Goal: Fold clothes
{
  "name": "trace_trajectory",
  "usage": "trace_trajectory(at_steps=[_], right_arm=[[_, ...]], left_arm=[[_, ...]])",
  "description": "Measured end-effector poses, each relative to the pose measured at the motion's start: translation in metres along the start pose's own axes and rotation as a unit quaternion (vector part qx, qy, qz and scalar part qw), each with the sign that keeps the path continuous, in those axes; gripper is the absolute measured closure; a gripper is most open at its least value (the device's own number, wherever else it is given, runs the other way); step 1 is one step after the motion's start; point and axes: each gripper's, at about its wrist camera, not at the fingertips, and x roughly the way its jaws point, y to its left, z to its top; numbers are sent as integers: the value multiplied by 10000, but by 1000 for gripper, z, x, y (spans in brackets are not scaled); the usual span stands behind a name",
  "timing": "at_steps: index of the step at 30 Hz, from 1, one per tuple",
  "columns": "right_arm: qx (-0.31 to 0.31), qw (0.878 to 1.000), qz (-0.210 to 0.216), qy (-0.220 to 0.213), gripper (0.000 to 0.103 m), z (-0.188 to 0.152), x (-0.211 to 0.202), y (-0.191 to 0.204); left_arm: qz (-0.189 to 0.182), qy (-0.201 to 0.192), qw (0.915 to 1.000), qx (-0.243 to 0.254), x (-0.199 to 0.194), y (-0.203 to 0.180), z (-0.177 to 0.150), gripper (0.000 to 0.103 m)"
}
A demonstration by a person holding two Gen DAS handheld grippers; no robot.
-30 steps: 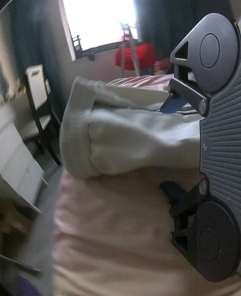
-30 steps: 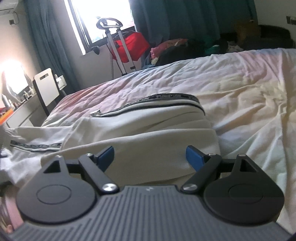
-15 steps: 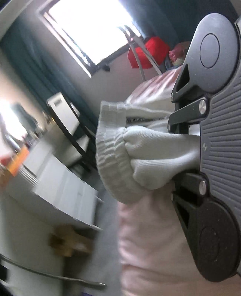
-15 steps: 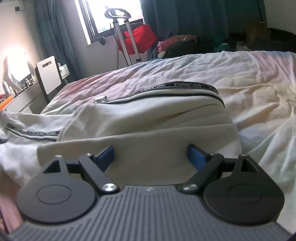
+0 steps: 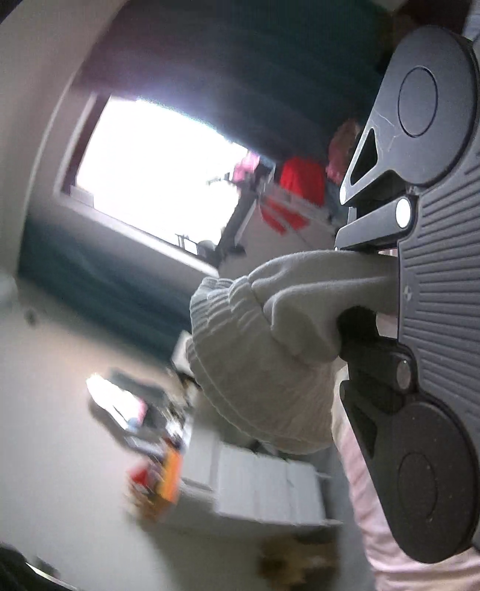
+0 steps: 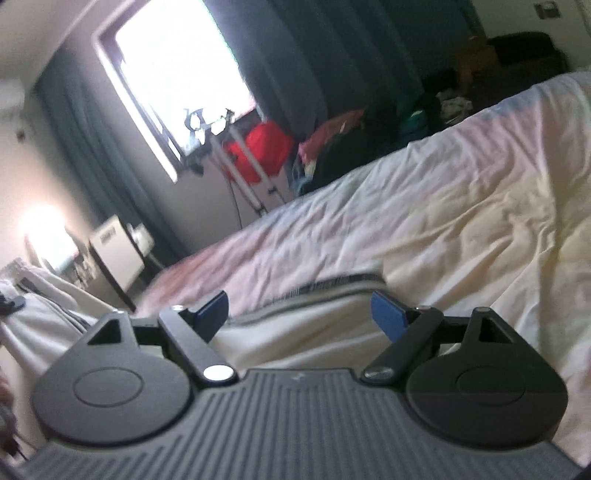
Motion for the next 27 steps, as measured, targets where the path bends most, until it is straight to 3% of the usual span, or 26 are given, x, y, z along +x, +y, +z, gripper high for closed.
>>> trace_trajectory(at_steps=[5, 9, 12, 15, 20, 23, 26, 27], right_arm=[[392, 9983, -26, -438, 16, 26, -33, -32], [729, 9939, -207, -805, 16, 42, -50, -61], [1113, 9887, -252, -973, 16, 49, -58, -85], [1376, 9837, -201, -1140, 15, 51, -66, -104], [1501, 9803, -102, -1283, 15, 51, -68, -122], [1526, 9809, -14, -1204, 15, 50, -65, -126], [1518, 9824, 59, -1085, 15, 47, -59, -126], [1537, 9827, 98, -1032, 15, 46, -56, -125]], left_arm=[[-373, -84, 9980, 508, -34, -106, -30, 94], [-701, 7, 9912, 1120, -60, -185, -86, 94], [-1048, 250, 9785, 1757, -67, -235, -145, 94], [-1299, 594, 9578, 2493, -72, -271, -213, 94], [-1627, 1177, 9273, 3160, -63, -282, -292, 91], [-1683, 1169, 9239, 3230, -59, -279, -300, 86], [-1813, 1422, 9237, 3060, -43, -255, -284, 61], [-1842, 1537, 9217, 3047, -39, -246, -277, 48]])
